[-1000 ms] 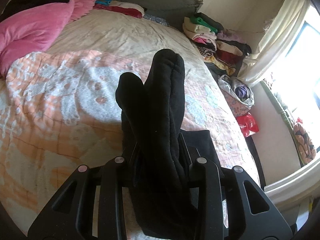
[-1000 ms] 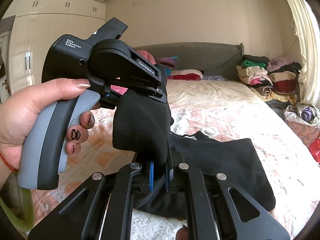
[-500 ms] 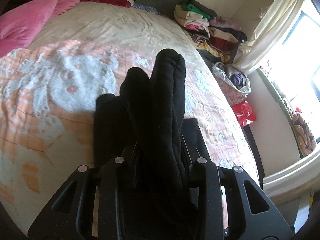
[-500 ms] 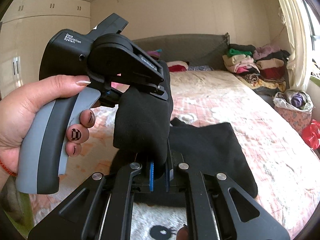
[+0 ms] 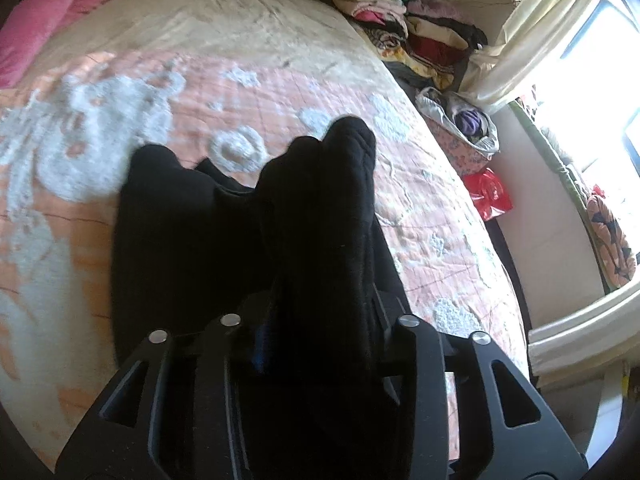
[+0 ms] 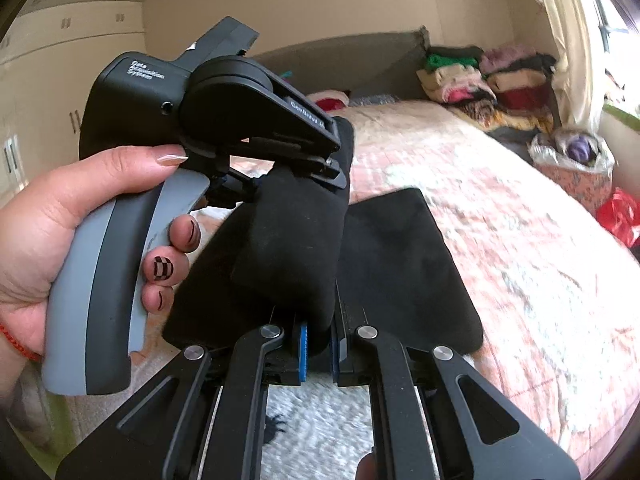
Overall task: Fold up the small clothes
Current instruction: 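Fold the lifted end over onto the rest of the sweatshirt with both tools, then lay the folded end down and open both tools, then withdraw both tools back from the folded sweatshirt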
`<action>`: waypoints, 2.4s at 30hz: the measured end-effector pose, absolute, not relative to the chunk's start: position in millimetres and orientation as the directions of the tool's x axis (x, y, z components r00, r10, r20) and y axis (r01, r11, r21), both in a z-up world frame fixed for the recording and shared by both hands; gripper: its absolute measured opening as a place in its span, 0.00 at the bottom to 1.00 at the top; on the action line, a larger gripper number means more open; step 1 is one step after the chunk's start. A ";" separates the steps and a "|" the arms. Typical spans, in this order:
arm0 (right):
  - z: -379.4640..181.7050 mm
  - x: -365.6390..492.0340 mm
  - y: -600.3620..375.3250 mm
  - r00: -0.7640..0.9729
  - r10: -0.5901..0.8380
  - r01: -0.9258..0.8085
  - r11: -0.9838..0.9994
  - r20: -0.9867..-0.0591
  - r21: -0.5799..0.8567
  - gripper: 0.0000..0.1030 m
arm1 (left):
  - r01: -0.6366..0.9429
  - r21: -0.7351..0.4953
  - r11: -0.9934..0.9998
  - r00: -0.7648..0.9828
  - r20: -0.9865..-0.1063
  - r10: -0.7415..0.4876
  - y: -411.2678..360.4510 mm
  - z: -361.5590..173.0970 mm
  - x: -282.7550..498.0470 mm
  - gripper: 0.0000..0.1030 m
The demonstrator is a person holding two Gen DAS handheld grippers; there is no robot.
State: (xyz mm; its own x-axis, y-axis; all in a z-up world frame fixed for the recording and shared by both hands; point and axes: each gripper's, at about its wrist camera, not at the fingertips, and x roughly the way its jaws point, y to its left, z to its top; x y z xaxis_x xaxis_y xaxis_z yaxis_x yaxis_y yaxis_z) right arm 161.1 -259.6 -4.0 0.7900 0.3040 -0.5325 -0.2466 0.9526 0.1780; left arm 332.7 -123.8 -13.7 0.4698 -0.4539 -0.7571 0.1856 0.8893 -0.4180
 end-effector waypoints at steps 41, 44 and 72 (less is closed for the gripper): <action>-0.4 335.0 -290.0 0.546 0.387 -0.350 0.911 -0.743 0.218 0.17 | 0.229 -0.284 0.931 0.567 -0.739 -0.365 -81.5 -35.5 267.1 0.68; -21.0 333.8 -300.1 0.540 0.394 -0.299 0.916 -0.744 0.268 0.18 | 0.241 -0.251 0.938 0.573 -0.743 -0.346 -87.4 -37.0 262.2 0.69; 19.6 186.0 -332.3 0.766 0.108 -0.071 0.994 -0.634 0.083 0.93 | 0.256 -0.114 0.960 0.651 -0.714 -0.258 -74.4 -19.7 187.8 0.83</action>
